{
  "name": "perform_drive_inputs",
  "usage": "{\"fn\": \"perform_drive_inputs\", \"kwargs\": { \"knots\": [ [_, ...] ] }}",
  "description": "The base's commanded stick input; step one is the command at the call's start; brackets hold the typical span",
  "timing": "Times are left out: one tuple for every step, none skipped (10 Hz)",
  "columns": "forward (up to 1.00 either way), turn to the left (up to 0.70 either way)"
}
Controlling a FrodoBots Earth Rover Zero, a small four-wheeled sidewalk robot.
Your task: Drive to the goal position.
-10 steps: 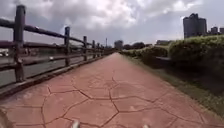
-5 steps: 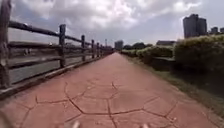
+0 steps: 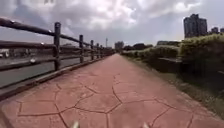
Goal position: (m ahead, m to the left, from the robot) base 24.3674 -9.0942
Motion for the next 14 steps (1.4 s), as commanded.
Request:
{"fn": "perform_drive_inputs", "kwargs": {
  "knots": [
    [0.7,0.0],
    [0.69,0.0],
    [0.67,0.0],
    [0.66,0.0],
    [0.66,0.0],
    [0.66,0.0],
    [0.66,0.0],
    [0.66,0.0],
    [0.67,0.0],
    [0.68,0.0],
    [0.67,0.0],
    [0.67,0.0],
    [0.67,0.0],
    [0.67,0.0]
  ]
}}
